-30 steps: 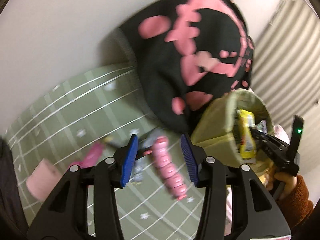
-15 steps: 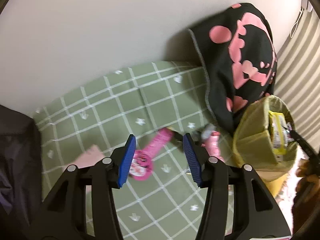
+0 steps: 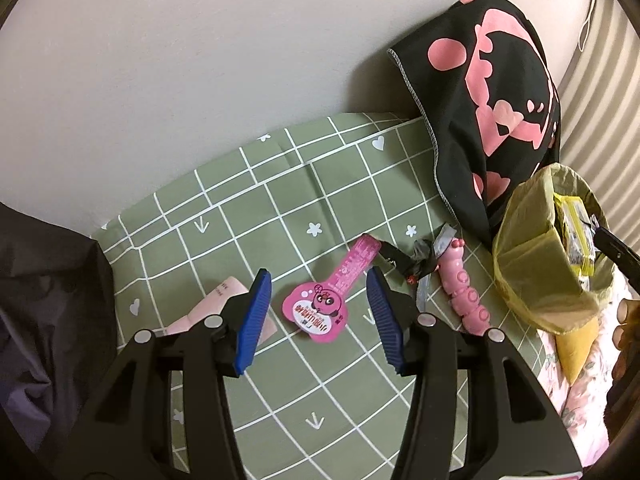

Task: Collect trash
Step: 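Move the left tool to the pink lollipop wrapper while the right approaches the black strip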

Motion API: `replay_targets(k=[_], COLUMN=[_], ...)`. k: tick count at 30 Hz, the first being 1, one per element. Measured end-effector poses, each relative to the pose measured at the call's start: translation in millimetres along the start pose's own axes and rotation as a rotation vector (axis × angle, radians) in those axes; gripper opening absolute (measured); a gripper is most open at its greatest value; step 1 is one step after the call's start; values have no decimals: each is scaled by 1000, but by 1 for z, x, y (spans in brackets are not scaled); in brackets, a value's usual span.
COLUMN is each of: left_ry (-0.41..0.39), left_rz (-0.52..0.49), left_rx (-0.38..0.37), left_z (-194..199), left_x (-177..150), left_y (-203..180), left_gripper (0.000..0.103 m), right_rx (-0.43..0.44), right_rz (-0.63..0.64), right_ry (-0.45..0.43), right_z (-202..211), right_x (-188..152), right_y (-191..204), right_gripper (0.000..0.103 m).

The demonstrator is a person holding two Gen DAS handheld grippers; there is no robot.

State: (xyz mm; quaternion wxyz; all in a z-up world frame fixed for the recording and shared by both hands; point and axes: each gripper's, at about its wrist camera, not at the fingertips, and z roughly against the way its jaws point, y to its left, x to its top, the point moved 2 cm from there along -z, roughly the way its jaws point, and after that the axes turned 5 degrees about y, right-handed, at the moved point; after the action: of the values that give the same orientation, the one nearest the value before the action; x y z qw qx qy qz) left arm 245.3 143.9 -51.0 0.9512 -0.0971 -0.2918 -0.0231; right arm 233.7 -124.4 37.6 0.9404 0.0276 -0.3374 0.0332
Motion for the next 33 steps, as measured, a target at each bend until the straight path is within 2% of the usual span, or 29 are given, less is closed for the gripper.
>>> replay_targets(k=[4, 11, 17, 23, 25, 26, 27, 28, 29, 33], left_ry=[2, 20, 49, 68, 76, 78, 81, 82, 82, 81], left_rz=[-3, -30, -32, -31, -20, -14, -8, 0, 3, -25], left_rx=[-3, -21, -67, -103, -120, -128, -138, -159, -175, -233], left_z=[3, 5, -2, -8, -10, -10, -11, -12, -13, -19], left_x=[-4, -18, -27, -32, -32, -33, -33, -32, -31, -26], left_y=[7, 20, 30, 37, 38, 39, 39, 39, 38, 25], left_gripper=[47, 48, 48, 48, 48, 48, 48, 48, 48, 48], right_rx=[46, 136, 104, 107, 123, 125, 121, 116, 121, 116], right_rz=[51, 173, 381, 420, 436, 438, 436, 431, 413, 358], right_ry=[27, 95, 135, 233, 249, 254, 258, 257, 251, 202], right_z=[-21, -81, -134, -177, -183, -183, -182, -180, -175, -148], right_x=[-7, -14, -13, -14, -15, -14, -13, -10, -4, 20], right_y=[31, 87, 129, 135, 136, 137, 137, 137, 136, 128], right_gripper=[34, 34, 34, 34, 34, 29, 16, 16, 10, 10])
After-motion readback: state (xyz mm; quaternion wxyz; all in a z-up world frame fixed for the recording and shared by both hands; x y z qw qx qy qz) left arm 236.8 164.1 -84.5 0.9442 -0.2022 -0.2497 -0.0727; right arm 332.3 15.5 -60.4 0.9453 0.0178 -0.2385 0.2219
